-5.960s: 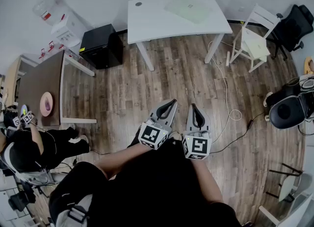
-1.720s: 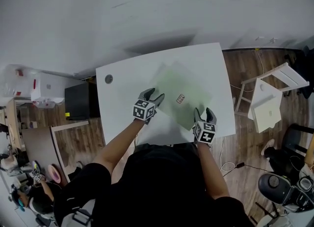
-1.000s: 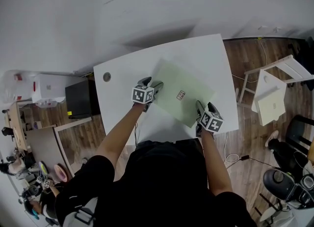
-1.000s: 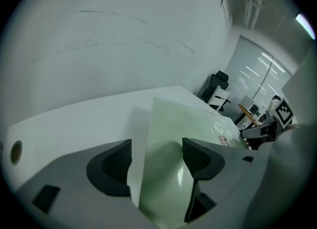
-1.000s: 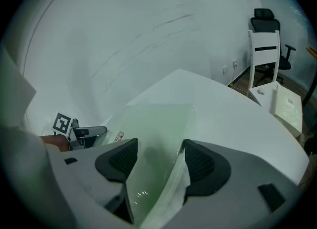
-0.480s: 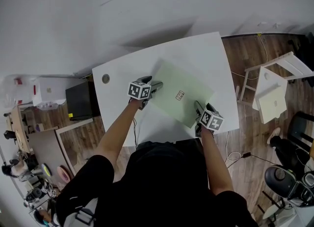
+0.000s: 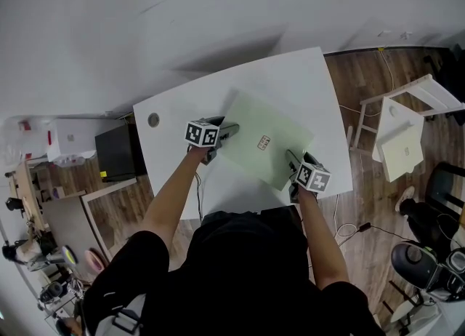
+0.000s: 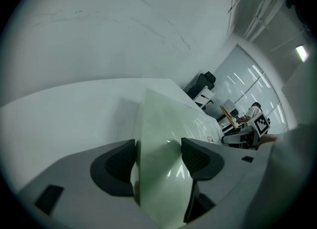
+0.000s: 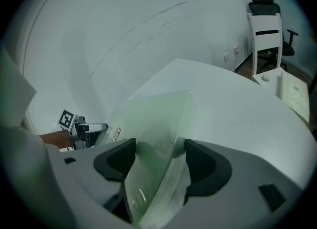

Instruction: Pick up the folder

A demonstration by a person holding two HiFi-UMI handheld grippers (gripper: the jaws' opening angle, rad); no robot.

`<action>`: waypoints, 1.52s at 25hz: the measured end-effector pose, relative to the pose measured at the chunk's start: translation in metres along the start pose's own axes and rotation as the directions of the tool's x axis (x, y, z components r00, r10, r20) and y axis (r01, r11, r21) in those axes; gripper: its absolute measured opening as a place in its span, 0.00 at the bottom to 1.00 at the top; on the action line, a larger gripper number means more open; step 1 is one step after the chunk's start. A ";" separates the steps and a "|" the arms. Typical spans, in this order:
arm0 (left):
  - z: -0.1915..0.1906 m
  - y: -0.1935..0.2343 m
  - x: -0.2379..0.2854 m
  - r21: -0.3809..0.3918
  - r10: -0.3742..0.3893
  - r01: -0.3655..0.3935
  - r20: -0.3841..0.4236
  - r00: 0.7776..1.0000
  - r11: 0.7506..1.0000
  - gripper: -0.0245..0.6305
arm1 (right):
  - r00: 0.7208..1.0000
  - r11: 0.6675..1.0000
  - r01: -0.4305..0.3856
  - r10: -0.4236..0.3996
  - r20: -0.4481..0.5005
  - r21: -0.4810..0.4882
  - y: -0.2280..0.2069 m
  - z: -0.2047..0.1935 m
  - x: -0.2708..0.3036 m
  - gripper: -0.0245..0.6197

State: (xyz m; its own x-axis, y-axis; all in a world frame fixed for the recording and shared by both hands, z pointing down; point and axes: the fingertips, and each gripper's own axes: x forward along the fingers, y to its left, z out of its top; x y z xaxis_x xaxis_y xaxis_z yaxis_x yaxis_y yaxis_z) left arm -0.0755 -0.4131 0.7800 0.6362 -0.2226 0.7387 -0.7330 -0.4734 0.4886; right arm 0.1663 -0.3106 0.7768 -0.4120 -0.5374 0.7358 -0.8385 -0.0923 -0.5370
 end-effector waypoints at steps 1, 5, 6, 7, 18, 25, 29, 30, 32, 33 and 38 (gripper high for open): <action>0.003 -0.003 -0.002 0.009 0.007 -0.007 0.000 1.000 1.000 0.49 | 1.000 1.000 0.004 -0.004 0.001 -0.004 0.000 0.001 -0.001 0.52; 0.004 -0.009 -0.009 0.010 0.032 -0.033 0.012 0.999 0.999 0.49 | 0.999 0.998 0.014 -0.012 0.031 -0.056 0.003 0.008 -0.003 0.52; 0.004 -0.010 -0.011 0.010 0.039 -0.039 0.018 0.999 0.999 0.49 | 0.999 0.997 0.016 -0.013 0.038 -0.072 0.004 0.011 -0.005 0.52; 0.004 -0.012 -0.014 0.011 0.045 -0.045 0.023 0.999 0.999 0.49 | 0.999 0.996 0.017 -0.013 0.043 -0.088 0.006 0.014 -0.007 0.52; -0.007 -0.024 -0.030 -0.006 0.088 -0.088 0.064 0.994 0.996 0.49 | 0.992 0.969 0.044 -0.014 0.122 -0.241 0.024 0.041 -0.031 0.52; -0.014 -0.034 -0.054 0.025 0.116 -0.119 0.098 0.988 0.993 0.49 | 0.988 0.949 0.054 -0.005 0.157 -0.310 0.043 0.045 -0.046 0.51; -0.026 -0.037 -0.075 0.018 0.136 -0.139 0.127 0.983 0.990 0.49 | 0.984 0.932 0.053 0.011 0.176 -0.358 0.063 0.041 -0.057 0.51; -0.028 -0.038 -0.080 0.013 0.138 -0.141 0.135 0.981 0.990 0.49 | 0.983 0.927 0.055 0.015 0.183 -0.371 0.068 0.041 -0.060 0.51; -0.032 -0.040 -0.090 0.006 0.143 -0.145 0.152 0.978 0.989 0.49 | 0.980 0.918 0.058 0.022 0.196 -0.393 0.078 0.040 -0.066 0.51; -0.034 -0.042 -0.095 0.005 0.146 -0.148 0.161 0.976 0.989 0.49 | 0.979 0.914 0.059 0.025 0.203 -0.402 0.082 0.039 -0.069 0.51; -0.042 -0.052 -0.126 0.017 0.160 -0.167 0.197 0.967 0.986 0.49 | 0.972 0.902 0.053 0.051 0.228 -0.428 0.105 0.030 -0.088 0.51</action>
State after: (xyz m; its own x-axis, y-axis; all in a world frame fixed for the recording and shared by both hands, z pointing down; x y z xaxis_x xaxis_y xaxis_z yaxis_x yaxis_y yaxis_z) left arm -0.1276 -0.3250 0.6811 0.5453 -0.4593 0.7012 -0.8246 -0.4442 0.3503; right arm 0.1252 -0.2980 0.6431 -0.3621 -0.7183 0.5940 -0.9310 0.2470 -0.2688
